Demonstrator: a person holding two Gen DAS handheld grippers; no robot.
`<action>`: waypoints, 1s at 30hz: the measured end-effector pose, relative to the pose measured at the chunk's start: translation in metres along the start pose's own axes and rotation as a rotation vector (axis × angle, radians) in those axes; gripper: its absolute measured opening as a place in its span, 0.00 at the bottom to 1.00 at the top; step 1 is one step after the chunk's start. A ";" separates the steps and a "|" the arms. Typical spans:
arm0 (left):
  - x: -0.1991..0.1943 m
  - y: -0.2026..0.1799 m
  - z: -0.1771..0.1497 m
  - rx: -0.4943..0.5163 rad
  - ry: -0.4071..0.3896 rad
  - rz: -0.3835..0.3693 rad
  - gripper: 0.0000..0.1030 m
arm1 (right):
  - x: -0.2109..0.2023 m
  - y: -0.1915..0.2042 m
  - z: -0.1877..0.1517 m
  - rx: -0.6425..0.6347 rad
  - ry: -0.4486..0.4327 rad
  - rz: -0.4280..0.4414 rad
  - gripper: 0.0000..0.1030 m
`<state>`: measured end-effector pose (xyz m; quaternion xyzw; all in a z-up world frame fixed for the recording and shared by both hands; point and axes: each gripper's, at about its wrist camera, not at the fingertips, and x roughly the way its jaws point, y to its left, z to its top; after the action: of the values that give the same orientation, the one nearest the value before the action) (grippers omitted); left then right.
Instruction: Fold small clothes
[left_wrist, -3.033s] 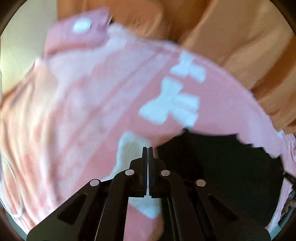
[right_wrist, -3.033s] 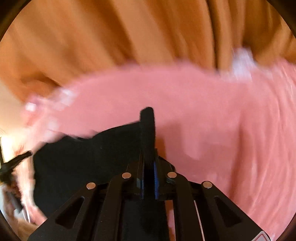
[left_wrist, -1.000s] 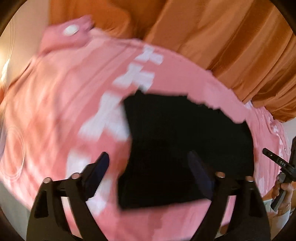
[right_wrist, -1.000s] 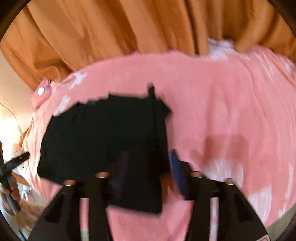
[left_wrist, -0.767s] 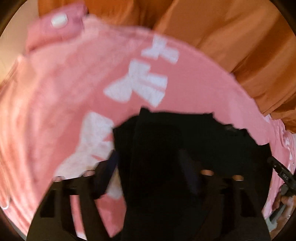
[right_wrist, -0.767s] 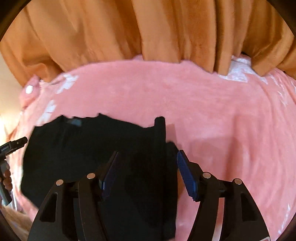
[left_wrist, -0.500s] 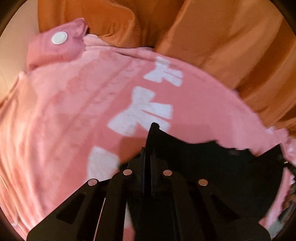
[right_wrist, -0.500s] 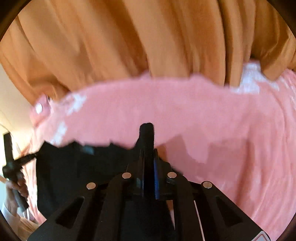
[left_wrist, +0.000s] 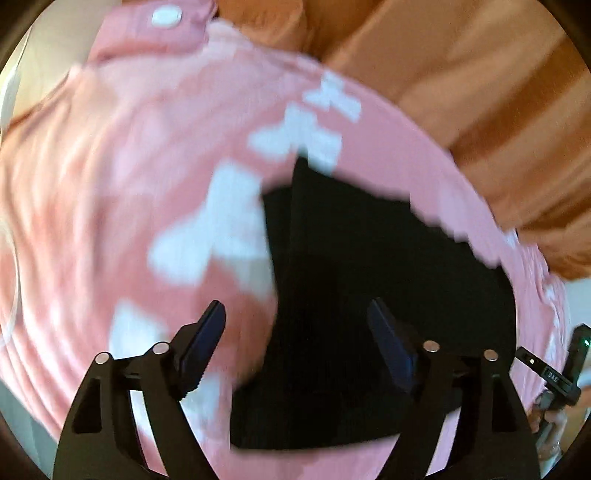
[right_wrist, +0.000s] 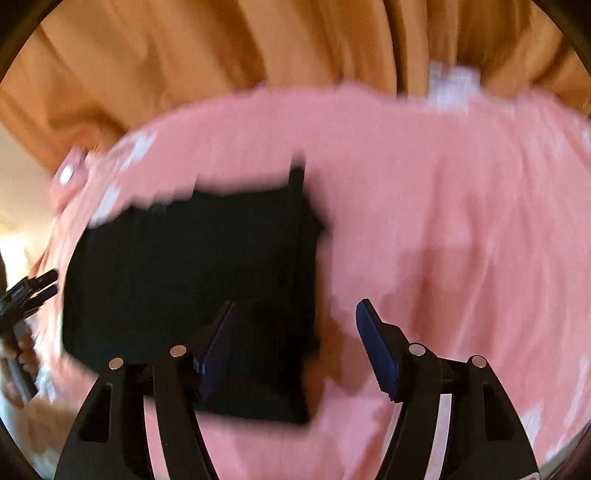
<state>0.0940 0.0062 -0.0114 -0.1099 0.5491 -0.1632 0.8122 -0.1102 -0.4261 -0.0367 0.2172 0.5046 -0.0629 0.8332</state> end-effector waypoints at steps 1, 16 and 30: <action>0.002 0.001 -0.014 0.006 0.014 0.011 0.78 | 0.007 -0.002 -0.003 0.003 0.028 0.028 0.63; 0.006 -0.004 -0.071 0.164 0.116 0.045 0.06 | 0.005 -0.022 -0.066 -0.039 0.144 -0.067 0.02; -0.018 -0.082 0.005 0.229 -0.115 0.049 0.61 | -0.049 0.023 0.019 -0.150 -0.082 0.014 0.14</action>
<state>0.0810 -0.0622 0.0355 -0.0122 0.4818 -0.1987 0.8534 -0.1113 -0.4188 0.0206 0.1551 0.4717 -0.0279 0.8676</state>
